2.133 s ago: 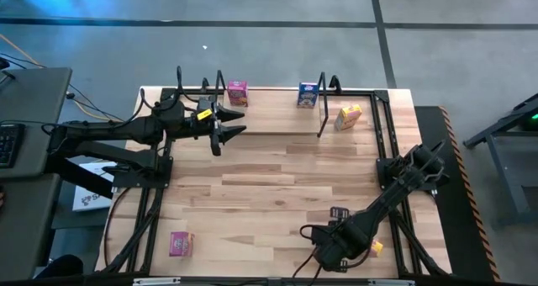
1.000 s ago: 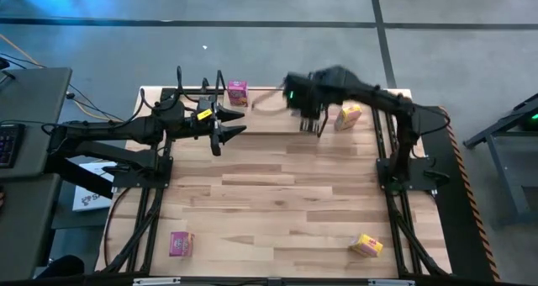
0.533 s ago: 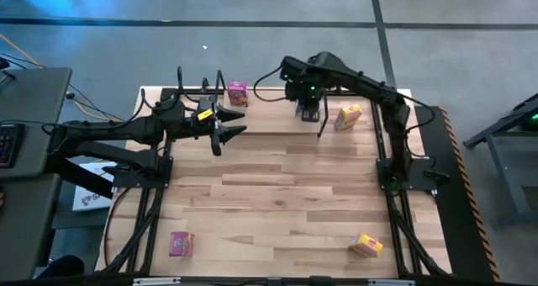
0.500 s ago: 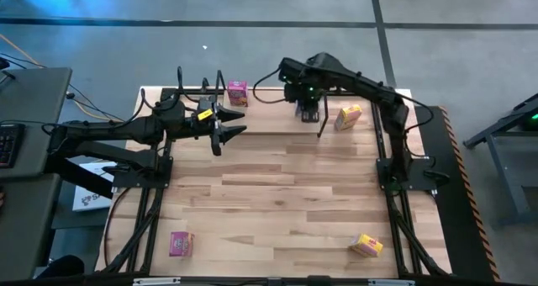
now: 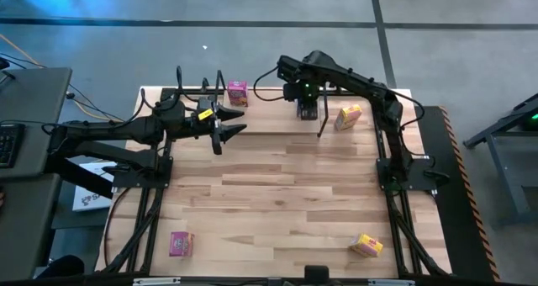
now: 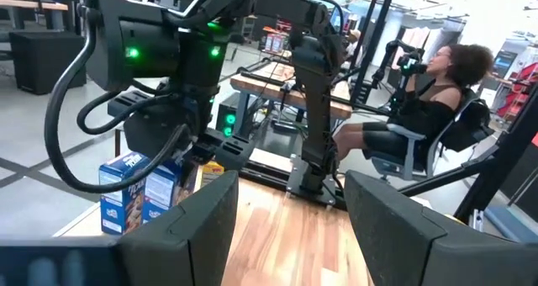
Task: Stack cereal on shelf
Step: Put the blue cereal box aligned with the other blue cereal box on the shelf
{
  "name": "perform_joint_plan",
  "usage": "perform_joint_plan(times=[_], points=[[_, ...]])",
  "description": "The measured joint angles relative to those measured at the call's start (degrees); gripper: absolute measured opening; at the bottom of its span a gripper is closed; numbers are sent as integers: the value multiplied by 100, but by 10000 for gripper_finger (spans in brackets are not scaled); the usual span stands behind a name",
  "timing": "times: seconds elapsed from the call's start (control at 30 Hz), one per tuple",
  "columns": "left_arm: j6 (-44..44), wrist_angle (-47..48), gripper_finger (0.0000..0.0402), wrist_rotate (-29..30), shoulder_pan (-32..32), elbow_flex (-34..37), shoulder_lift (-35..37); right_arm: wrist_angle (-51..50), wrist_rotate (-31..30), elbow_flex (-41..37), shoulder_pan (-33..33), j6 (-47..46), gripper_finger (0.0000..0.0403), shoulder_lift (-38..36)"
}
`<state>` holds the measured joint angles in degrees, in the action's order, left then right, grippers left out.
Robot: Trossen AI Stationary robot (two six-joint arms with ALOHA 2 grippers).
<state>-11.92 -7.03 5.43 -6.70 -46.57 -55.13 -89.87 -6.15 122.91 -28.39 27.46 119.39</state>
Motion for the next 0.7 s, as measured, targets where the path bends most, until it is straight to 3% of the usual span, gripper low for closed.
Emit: perform_joint_plan(times=[0.7], points=[[-144, -11, 209, -4, -2, 0, 0, 214, 25, -42, -75, -243, 117, -4]])
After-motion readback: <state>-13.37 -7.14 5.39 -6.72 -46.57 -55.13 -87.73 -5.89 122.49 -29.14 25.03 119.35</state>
